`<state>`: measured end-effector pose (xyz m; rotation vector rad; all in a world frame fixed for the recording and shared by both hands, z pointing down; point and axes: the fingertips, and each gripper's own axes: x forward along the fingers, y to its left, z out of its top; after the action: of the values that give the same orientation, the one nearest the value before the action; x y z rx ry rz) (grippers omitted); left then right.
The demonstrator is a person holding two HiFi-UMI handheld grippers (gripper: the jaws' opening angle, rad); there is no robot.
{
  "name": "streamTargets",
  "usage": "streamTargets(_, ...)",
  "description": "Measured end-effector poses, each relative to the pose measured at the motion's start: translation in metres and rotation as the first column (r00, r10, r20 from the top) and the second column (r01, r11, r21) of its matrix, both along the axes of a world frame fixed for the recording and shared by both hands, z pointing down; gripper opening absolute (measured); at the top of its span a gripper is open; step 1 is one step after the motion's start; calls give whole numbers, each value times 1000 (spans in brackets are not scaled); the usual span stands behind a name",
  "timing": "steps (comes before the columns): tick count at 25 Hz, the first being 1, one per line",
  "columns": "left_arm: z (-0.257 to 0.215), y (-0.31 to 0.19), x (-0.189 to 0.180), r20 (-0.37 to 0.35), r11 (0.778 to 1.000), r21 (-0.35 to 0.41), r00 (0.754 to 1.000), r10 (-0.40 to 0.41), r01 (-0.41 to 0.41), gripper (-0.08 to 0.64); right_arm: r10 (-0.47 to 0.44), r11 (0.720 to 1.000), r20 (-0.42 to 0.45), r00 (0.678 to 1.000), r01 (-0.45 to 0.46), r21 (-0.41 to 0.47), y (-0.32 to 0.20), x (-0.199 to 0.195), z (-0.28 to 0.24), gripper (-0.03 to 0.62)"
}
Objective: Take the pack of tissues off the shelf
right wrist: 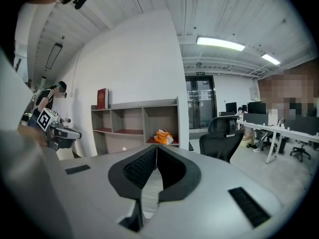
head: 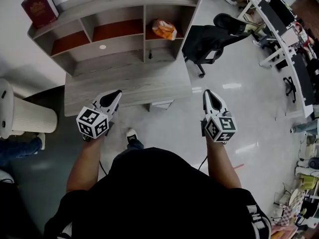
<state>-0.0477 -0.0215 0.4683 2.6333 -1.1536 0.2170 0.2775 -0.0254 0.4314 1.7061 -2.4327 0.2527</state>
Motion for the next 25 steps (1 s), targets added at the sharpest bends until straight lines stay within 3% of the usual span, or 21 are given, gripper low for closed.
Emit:
streamTargets(10,13,-96,-51,-49,997,-40,997,60,-62,18,59,998,-38,998,-59,-7,-82,-58,-14,12)
streamTargets(20,33,-145,-77,-61,988,-97,991,116,-122,18,97,995,-60,994,-98,-18,-133,-101,-16,12)
streamTargets(25,34,-164,-92,-111,982,-114,984,139,-152,18,104,994,-69,992,-106,-30,-150,-125,-12,12)
